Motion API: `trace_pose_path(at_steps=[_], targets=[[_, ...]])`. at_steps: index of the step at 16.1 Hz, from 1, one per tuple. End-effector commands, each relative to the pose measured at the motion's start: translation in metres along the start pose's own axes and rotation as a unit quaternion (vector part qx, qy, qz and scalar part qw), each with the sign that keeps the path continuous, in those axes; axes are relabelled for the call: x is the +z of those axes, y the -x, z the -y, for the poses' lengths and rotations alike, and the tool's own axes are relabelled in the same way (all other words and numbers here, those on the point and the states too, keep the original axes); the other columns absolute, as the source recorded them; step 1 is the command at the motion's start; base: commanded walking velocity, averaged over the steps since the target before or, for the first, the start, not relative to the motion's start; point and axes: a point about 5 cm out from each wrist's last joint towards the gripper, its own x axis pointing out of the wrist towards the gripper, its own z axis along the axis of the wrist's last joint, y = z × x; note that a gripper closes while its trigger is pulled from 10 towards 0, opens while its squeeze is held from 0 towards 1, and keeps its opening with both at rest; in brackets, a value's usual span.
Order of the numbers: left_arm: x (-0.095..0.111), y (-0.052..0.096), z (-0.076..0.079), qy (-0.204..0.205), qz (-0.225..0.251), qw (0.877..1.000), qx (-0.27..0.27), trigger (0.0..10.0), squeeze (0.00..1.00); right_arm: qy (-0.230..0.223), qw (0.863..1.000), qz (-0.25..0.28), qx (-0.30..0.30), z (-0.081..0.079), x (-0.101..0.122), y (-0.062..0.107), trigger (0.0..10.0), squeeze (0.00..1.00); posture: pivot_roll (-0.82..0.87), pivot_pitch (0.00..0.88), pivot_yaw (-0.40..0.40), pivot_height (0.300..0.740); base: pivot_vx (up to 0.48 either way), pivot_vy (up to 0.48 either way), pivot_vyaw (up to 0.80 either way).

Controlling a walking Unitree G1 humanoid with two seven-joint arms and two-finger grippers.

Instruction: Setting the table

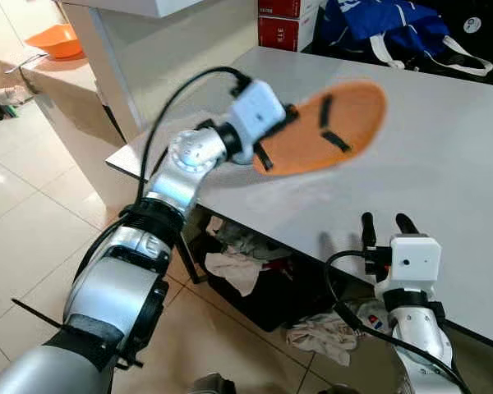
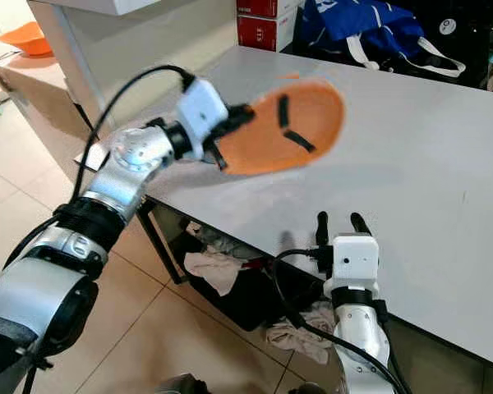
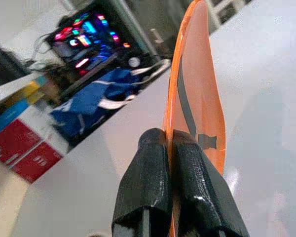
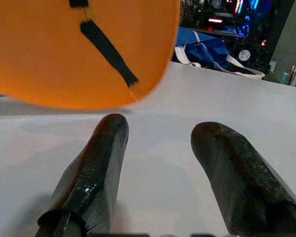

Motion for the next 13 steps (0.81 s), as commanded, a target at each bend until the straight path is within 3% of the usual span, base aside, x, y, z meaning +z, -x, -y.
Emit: trace_pose_path(at_steps=[1, 7, 8, 9, 10, 13], targets=[[0.01, -0.002, -0.005, -0.018, 0.018, 1.0, -0.006, 10.0, 0.0, -0.004, 1.0, 0.007, 0.0, -0.002, 0.002, -0.002, 10.0, 0.0, -0.08, 0.0, 0.127, 0.707, 0.0, 0.0, 0.0], [0.009, -0.002, -0.011, -0.012, 0.024, 0.999, 0.018, 10.0, 0.0, -0.004, 1.0, 0.007, -0.002, -0.001, 0.003, -0.001, 10.0, 0.0, -0.08, 0.0, 0.126, 0.707, 0.0, 0.0, 0.0], [0.01, -0.002, -0.015, 0.016, 0.03, 0.999, 0.034, 10.0, 0.0, -0.004, 1.0, 0.007, -0.003, -0.001, 0.003, -0.001, 10.0, 0.0, -0.08, 0.0, 0.126, 0.707, 0.0, 0.0, 0.0], [0.009, -0.001, -0.031, 0.124, 0.042, 0.985, 0.114, 10.0, 0.0, -0.004, 1.0, 0.007, -0.004, -0.001, 0.003, -0.001, 10.0, 0.0, -0.08, 0.0, 0.132, 0.707, 0.0, 0.0, 0.0], [0.005, 0.002, -0.04, 0.215, 0.055, 0.961, 0.166, 10.0, 0.0, -0.005, 1.0, 0.007, -0.006, -0.001, 0.003, 0.0, 10.0, 0.0, -0.09, 0.0, 0.134, 0.707, 0.0, 0.0, 0.0], [0.004, 0.004, -0.043, 0.284, 0.078, 0.936, 0.193, 10.0, 0.0, -0.004, 1.0, 0.006, -0.008, 0.001, 0.003, 0.001, 10.0, 0.0, -0.08, 0.0, 0.124, 0.707, 0.0, 0.0, 0.0]])
